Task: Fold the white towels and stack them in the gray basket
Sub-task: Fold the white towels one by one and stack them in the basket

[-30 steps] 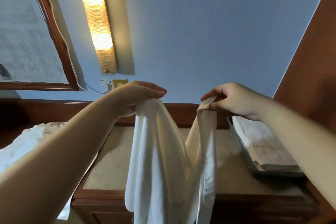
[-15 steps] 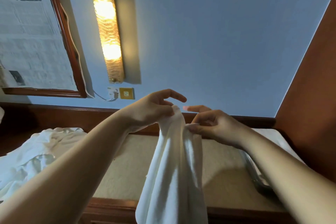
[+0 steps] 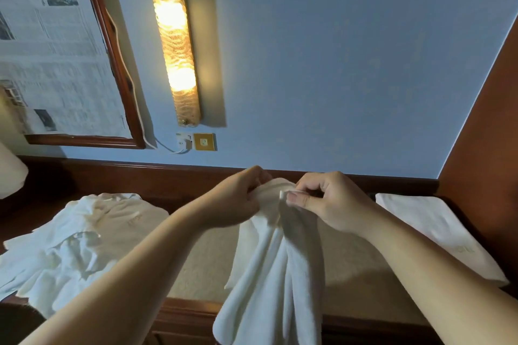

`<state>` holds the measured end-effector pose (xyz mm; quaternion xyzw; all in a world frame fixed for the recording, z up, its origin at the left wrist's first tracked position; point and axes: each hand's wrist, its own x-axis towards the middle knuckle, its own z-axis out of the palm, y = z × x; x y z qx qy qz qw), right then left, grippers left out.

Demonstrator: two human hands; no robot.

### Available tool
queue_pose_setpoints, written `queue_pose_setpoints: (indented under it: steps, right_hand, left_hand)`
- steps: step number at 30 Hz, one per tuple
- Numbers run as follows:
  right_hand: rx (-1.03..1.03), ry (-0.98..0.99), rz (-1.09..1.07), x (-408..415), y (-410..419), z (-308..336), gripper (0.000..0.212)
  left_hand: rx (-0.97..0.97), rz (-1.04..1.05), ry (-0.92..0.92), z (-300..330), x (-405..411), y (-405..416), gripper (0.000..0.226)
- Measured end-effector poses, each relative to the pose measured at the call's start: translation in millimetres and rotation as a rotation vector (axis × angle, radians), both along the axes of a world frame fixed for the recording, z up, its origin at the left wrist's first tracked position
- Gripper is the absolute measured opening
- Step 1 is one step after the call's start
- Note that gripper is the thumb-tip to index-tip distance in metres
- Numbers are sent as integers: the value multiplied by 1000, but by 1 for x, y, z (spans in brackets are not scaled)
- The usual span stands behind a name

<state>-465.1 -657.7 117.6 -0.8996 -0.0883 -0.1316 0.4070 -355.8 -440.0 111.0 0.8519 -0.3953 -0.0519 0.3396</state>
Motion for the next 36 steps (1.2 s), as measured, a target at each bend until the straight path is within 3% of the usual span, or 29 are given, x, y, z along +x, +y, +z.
queue_pose_setpoints:
  steps: [4, 6, 9, 14, 17, 19, 22, 24, 29, 33, 36]
  right_hand:
    - [-32, -40, -6, -4, -1, -5, 27]
    - [-48, -53, -22, -5, -2, -6, 28]
    - [-55, -58, -55, -5, -7, -10, 28]
    - [-78, -74, -52, -5, -11, -20, 28]
    - [-54, -99, -74, -6, -18, -24, 29]
    - [-36, -128, -96, -8, -23, -23, 34]
    - [-29, -130, -136, -11, -32, -27, 26]
    - [-34, -112, -173, -10, -37, -30, 23]
    - [36, -101, -291, -10, -51, -32, 18]
    - [32, -91, -317, -9, -59, -37, 17]
    - [-22, -101, -305, -5, -61, -46, 17]
  left_hand:
    - [-81, 45, 124, -44, -5, -2, 21]
    - [-126, 78, 164, -64, -8, -4, 29]
    - [-170, 194, 131, -92, -9, -7, 19]
    - [-293, 236, 286, -113, -16, -8, 25]
    - [-432, 267, 227, -118, -15, -3, 16]
    - [-475, 227, 191, -121, -13, 6, 25]
    - [-322, 165, 65, -127, -8, 16, 45]
    - [-197, 189, 31, -132, 0, 21, 46]
    - [-127, 260, 271, -165, 14, 53, 35]
    - [-7, 399, 305, -180, 10, 68, 29]
    - [-144, 575, 360, -182, 6, 61, 29]
